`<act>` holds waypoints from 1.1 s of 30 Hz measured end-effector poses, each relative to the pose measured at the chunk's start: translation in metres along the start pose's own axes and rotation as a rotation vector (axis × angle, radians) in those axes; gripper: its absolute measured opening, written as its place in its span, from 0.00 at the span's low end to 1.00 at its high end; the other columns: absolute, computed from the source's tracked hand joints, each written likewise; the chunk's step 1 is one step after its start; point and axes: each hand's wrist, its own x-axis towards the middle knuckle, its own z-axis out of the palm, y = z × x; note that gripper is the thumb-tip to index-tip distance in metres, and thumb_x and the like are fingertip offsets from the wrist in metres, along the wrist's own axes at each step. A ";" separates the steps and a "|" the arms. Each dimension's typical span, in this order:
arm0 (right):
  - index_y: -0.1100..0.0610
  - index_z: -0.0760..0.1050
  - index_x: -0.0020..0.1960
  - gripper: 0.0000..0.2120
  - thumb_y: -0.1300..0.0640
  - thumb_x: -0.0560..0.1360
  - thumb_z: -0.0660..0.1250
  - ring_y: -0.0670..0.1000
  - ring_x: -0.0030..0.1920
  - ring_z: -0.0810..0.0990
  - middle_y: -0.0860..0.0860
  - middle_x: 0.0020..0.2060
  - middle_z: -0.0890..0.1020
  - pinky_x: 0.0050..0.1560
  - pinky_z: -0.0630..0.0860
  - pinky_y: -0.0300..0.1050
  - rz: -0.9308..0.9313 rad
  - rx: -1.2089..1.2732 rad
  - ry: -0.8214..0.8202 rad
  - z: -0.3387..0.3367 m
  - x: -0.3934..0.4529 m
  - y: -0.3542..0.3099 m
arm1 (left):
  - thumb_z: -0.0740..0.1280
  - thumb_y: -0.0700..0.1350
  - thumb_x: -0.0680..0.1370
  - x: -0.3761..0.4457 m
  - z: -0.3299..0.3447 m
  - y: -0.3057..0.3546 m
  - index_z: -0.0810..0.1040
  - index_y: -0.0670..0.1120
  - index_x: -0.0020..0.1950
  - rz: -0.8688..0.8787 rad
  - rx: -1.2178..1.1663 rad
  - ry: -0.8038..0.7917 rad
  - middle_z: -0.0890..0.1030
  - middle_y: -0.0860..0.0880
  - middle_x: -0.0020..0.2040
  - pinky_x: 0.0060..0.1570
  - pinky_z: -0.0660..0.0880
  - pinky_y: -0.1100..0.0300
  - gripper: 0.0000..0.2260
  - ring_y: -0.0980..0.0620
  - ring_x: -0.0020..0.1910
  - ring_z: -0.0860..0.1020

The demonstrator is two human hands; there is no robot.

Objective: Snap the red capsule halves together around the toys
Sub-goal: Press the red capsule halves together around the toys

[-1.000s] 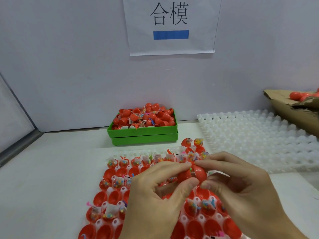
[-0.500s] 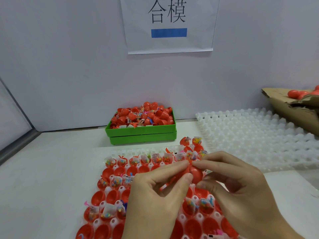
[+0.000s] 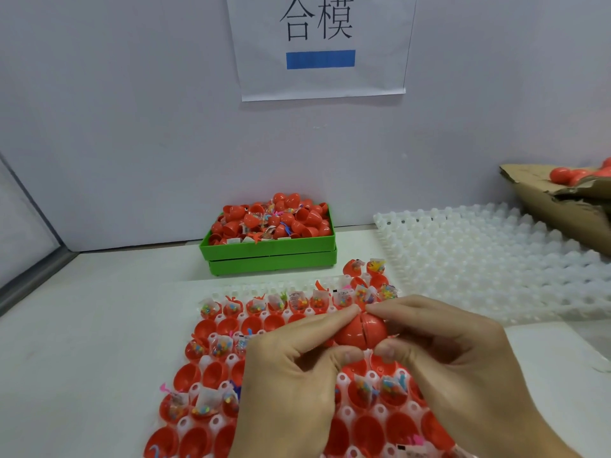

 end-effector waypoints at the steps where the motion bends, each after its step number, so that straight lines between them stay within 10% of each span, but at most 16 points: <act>1: 0.48 0.85 0.51 0.17 0.62 0.65 0.76 0.51 0.43 0.86 0.48 0.45 0.86 0.45 0.83 0.45 0.004 0.006 0.003 0.001 0.000 0.000 | 0.76 0.27 0.66 0.000 0.000 -0.002 0.82 0.67 0.47 0.033 0.033 -0.001 0.82 0.71 0.45 0.47 0.74 0.78 0.32 0.72 0.49 0.80; 7: 0.48 0.86 0.47 0.16 0.63 0.63 0.74 0.50 0.39 0.85 0.50 0.41 0.86 0.41 0.81 0.39 0.047 0.067 0.015 0.004 -0.001 0.000 | 0.72 0.33 0.65 0.001 0.002 -0.010 0.79 0.44 0.59 0.294 0.183 -0.035 0.78 0.70 0.51 0.48 0.73 0.78 0.23 0.76 0.49 0.77; 22: 0.49 0.86 0.48 0.26 0.78 0.64 0.74 0.46 0.38 0.85 0.45 0.37 0.85 0.41 0.80 0.37 -0.031 -0.132 0.029 0.006 -0.004 0.007 | 0.72 0.32 0.65 -0.001 0.004 -0.010 0.78 0.43 0.59 0.280 0.165 -0.064 0.78 0.68 0.49 0.46 0.73 0.78 0.23 0.76 0.47 0.78; 33: 0.51 0.84 0.55 0.18 0.66 0.68 0.72 0.43 0.44 0.84 0.41 0.43 0.85 0.45 0.79 0.33 -0.076 -0.213 0.034 0.010 -0.007 0.011 | 0.71 0.31 0.65 0.001 0.003 -0.014 0.84 0.39 0.53 0.332 0.255 -0.021 0.83 0.59 0.44 0.42 0.75 0.76 0.18 0.62 0.42 0.82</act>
